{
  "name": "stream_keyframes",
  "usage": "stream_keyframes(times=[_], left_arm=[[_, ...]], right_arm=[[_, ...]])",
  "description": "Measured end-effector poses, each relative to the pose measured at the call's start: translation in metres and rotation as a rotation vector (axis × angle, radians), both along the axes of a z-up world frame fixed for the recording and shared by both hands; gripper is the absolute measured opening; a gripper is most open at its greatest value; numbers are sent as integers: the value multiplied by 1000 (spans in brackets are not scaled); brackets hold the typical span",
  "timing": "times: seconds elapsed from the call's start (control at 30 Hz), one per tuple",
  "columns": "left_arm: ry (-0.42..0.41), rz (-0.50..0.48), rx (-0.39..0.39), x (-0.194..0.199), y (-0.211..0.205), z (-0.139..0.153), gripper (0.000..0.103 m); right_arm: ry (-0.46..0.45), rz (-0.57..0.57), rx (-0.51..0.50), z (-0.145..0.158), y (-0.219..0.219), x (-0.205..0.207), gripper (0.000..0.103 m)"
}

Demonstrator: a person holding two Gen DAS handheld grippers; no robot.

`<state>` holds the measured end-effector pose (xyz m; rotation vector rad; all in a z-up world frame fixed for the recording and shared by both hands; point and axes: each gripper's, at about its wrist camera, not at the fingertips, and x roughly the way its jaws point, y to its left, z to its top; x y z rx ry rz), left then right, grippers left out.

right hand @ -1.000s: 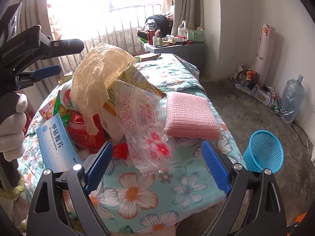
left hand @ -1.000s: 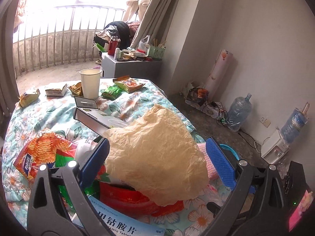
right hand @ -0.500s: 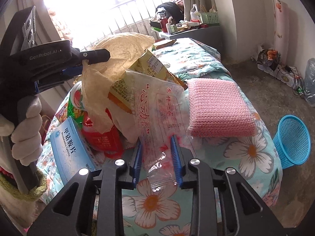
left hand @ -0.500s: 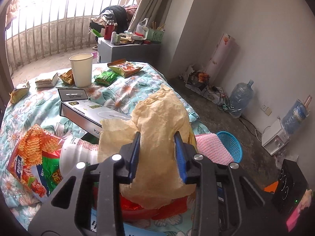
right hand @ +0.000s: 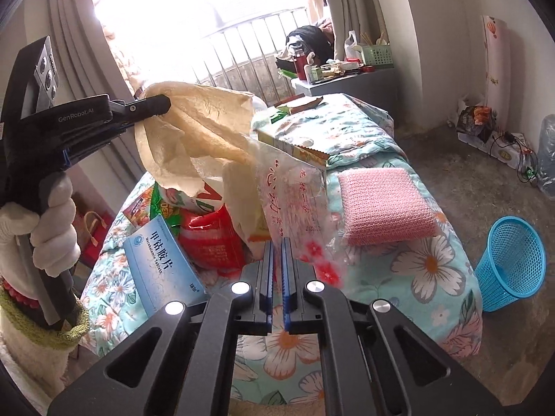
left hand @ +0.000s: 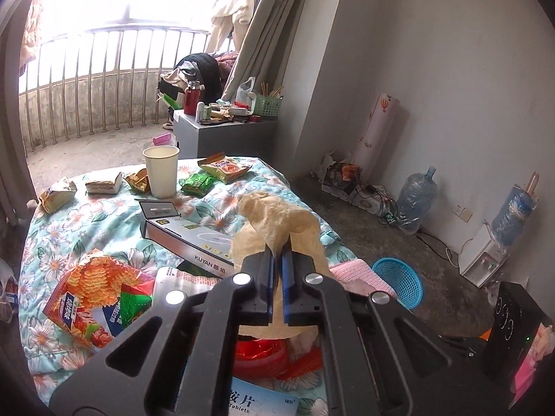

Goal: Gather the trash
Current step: 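Grasp the crumpled tan paper with the left tool while the right tool grasps the clear printed plastic bag, then lift both held items off the bed and carry them toward the blue wastebasket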

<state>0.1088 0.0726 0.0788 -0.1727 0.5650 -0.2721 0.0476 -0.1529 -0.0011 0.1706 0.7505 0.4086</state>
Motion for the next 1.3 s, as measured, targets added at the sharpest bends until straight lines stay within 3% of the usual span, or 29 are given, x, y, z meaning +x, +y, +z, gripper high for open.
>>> stream_keyframes(times=[0.27,0.7,0.83,0.93,0.97,1.07,1.3], left_arm=[[-114,11,-46,-34,14,39,1],[-162,-76,-51,-57,-23,62,1],[-158,-86,-43,-58,-31,61,1],[-143,-86,-36,-59,-34,56,1],[-138,-86,-34,-58,-33,55,1],[-118,-80,-30,-55,-29,48,1],[-43,-69,-60,-44,-14,27,1]], right_arm=[[-75,7,58,28,-7,-24,4],[-165,-65,163,58,-52,-51,3],[-64,-40,232,42,-67,-41,3],[106,49,258,15,-64,-28,5],[153,82,254,6,-61,-26,9],[233,167,181,-21,-44,-28,58],[232,283,-81,-56,13,-34,68]])
